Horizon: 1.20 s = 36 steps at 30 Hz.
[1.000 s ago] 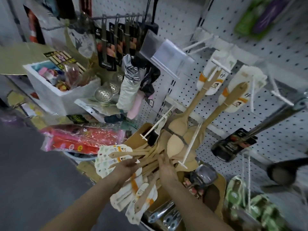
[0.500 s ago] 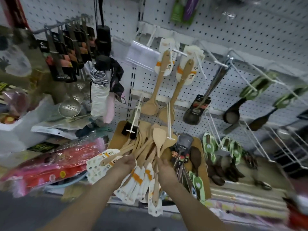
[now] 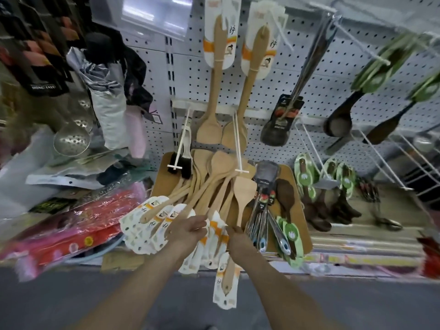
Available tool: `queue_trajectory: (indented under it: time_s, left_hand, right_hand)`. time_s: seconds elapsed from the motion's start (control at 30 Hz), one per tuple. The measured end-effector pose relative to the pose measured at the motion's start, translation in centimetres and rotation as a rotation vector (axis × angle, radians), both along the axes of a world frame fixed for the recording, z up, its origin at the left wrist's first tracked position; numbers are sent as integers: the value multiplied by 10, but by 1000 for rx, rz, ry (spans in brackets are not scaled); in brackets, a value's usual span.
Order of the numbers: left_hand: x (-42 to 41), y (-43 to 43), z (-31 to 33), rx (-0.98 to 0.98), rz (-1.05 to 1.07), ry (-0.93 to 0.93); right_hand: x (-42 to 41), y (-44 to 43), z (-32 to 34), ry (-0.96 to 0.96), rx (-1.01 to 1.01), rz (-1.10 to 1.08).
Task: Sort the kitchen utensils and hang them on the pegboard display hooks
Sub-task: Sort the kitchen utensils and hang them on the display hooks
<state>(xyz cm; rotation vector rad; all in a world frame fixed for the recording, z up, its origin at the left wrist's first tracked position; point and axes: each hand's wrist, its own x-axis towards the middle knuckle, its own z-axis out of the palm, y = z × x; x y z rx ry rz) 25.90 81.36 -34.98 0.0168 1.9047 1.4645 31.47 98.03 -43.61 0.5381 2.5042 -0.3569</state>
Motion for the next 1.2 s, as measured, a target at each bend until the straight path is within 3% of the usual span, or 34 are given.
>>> queue_trajectory:
  time_s: [0.23, 0.43, 0.63, 0.87, 1.03, 1.2]
  left_hand:
    - [-7, 17, -13, -16, 0, 71]
    - [-11, 22, -24, 17, 39, 25]
    - [-3, 17, -22, 20, 56, -8]
    - [11, 2, 13, 4, -45, -15]
    - [23, -27, 74, 60, -132, 138]
    - [29, -52, 85, 124, -63, 104]
  right_hand:
    - [-17, 18, -27, 49, 43, -76]
    - [-24, 19, -36, 97, 66, -83]
    - [-22, 23, -11, 205, 5, -303]
    - [-27, 26, 63, 403, -514, -665]
    - [-23, -1, 111, 449, -930, -925]
    - [-19, -51, 119, 449, -1091, -1054]
